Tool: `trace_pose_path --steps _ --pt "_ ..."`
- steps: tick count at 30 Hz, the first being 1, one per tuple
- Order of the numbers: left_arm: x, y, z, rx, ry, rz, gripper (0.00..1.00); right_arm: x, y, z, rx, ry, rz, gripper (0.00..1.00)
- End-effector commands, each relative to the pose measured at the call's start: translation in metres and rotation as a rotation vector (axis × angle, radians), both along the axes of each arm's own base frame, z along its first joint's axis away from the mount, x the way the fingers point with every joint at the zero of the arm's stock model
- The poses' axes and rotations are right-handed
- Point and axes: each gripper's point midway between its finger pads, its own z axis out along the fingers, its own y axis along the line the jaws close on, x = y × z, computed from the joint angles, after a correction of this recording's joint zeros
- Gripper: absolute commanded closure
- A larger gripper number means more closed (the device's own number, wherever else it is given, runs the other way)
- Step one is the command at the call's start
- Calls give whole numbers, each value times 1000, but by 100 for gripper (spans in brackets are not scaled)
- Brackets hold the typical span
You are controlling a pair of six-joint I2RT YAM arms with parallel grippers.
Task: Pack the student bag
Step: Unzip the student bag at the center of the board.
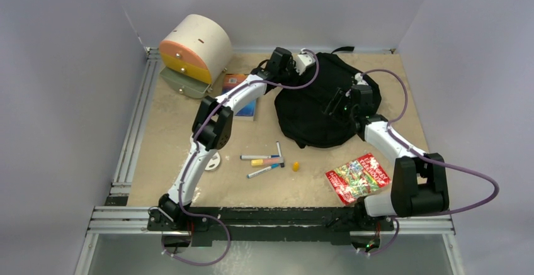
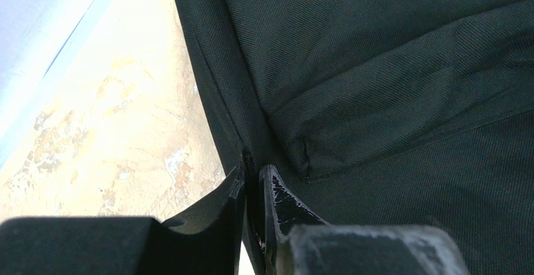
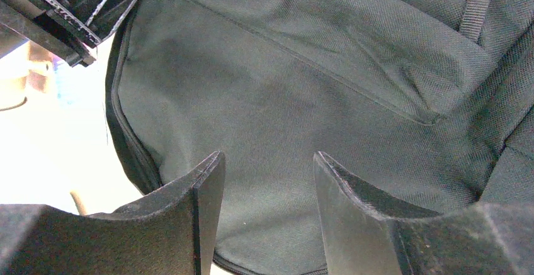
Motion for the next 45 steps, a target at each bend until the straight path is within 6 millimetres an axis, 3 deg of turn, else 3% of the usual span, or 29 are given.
trace_pose_path --steps 1,4,8,17,21,23,29,45 --pt "0 -6 54 -78 -65 -19 87 2 3 5 20 -30 9 44" --pt "0 -5 56 -77 -66 -18 86 1 4 5 22 -29 13 44" --pt "-1 -6 57 -77 -66 -25 73 -1 4 5 23 -29 12 44" --pt "-1 -5 60 -78 -69 -18 81 -2 3 3 20 -29 11 44" --pt "-2 -5 61 -78 -71 -21 61 -2 3 3 22 -29 12 44" --pt "-1 -5 61 -77 -73 -21 58 -2 4 3 22 -29 13 44" --pt "-1 -5 63 -79 -80 -20 69 -1 3 2 21 -26 11 44" --pt "-2 -5 75 -90 -94 -20 85 2 5 0 27 -19 16 44"
